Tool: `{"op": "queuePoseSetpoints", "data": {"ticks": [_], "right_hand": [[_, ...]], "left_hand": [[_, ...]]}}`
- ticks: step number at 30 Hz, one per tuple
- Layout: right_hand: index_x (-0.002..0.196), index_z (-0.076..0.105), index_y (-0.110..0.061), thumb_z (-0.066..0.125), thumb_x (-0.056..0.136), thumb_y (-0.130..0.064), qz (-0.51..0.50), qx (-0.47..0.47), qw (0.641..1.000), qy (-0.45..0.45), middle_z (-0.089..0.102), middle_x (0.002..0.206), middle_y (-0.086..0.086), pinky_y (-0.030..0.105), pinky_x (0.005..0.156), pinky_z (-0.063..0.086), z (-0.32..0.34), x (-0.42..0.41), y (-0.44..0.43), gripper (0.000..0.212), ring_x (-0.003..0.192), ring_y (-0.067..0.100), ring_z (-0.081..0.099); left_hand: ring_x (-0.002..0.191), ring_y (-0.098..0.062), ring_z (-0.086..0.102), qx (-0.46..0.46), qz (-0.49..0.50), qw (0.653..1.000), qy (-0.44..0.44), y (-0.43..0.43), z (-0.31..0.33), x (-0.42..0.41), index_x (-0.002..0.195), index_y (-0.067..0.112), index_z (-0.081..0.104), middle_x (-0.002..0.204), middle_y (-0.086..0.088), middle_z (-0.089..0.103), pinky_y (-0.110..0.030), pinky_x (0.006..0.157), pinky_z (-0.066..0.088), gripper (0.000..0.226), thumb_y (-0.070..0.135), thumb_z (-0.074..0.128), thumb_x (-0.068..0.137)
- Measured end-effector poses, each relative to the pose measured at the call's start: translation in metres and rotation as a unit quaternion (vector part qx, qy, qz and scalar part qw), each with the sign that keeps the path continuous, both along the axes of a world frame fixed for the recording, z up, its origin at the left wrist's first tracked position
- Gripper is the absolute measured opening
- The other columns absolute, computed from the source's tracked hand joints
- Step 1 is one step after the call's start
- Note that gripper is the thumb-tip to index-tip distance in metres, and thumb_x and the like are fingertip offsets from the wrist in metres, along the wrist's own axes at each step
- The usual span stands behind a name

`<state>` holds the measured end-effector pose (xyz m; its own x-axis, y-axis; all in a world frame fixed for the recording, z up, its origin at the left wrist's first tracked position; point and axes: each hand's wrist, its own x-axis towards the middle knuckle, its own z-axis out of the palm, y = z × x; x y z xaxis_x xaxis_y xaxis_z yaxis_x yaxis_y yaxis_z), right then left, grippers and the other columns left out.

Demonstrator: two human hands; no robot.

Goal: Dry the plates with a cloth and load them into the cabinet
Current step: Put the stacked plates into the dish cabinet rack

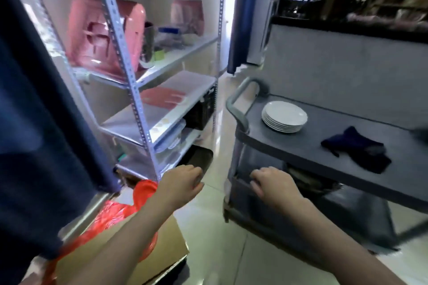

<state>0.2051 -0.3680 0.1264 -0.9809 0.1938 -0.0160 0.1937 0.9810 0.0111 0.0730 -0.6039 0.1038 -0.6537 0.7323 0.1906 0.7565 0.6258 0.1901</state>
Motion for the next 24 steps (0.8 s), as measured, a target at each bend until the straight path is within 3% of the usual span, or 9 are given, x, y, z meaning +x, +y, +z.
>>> {"op": "queuePoseSetpoints", "data": {"ticks": [2, 6, 11, 18, 24], "right_hand": [[0.115, 0.062, -0.024, 0.042, 0.099, -0.038, -0.047, -0.003, 0.999, 0.001, 0.065, 0.114, -0.002, 0.036, 0.084, 0.051, 0.002, -0.001, 0.042, 0.030, 0.106, 0.022, 0.059], [0.116, 0.062, -0.025, 0.043, 0.100, -0.039, -0.125, -0.009, 0.992, 0.021, 0.065, 0.114, -0.004, 0.036, 0.085, 0.051, -0.001, -0.021, 0.119, 0.028, 0.107, 0.020, 0.058], [0.123, 0.060, -0.023, 0.042, 0.101, -0.037, -0.198, -0.023, 0.979, 0.031, 0.066, 0.116, -0.003, 0.033, 0.083, 0.049, -0.011, -0.053, 0.196, 0.031, 0.107, 0.019, 0.058], [0.144, 0.040, -0.026, 0.043, 0.101, -0.043, -0.246, -0.068, 0.966, 0.041, 0.057, 0.128, -0.003, 0.035, 0.085, 0.049, -0.031, -0.093, 0.280, 0.047, 0.115, 0.020, 0.052], [0.154, 0.020, -0.026, 0.039, 0.101, -0.049, -0.230, -0.100, 0.968, 0.020, 0.034, 0.150, 0.003, 0.039, 0.100, 0.044, -0.059, -0.142, 0.355, 0.060, 0.130, 0.025, 0.039]], "left_hand": [[0.095, -0.017, 0.058, -0.001, -0.052, 0.999, -0.005, 0.057, 0.002, -0.017, 0.103, 0.026, 0.061, 0.095, 0.006, 0.062, -0.028, 0.067, 0.034, 0.021, 0.043, 0.053, 0.092], [0.093, -0.017, 0.059, -0.014, -0.124, 0.992, -0.003, 0.157, -0.001, -0.059, 0.105, 0.024, 0.060, 0.096, 0.007, 0.063, -0.031, 0.070, 0.045, 0.024, 0.043, 0.050, 0.094], [0.099, -0.017, 0.062, -0.004, -0.158, 0.987, -0.035, 0.259, -0.004, -0.109, 0.115, 0.026, 0.058, 0.105, 0.007, 0.065, -0.032, 0.074, 0.047, 0.028, 0.044, 0.049, 0.095], [0.109, -0.013, 0.058, 0.019, -0.117, 0.980, -0.161, 0.360, -0.028, -0.153, 0.140, 0.033, 0.041, 0.123, 0.008, 0.056, -0.033, 0.086, 0.050, 0.048, 0.049, 0.050, 0.095], [0.137, -0.022, 0.036, 0.055, -0.068, 0.970, -0.228, 0.422, -0.055, -0.188, 0.151, 0.029, 0.033, 0.151, -0.003, 0.035, -0.036, 0.112, 0.035, 0.062, 0.047, 0.055, 0.095]]}}
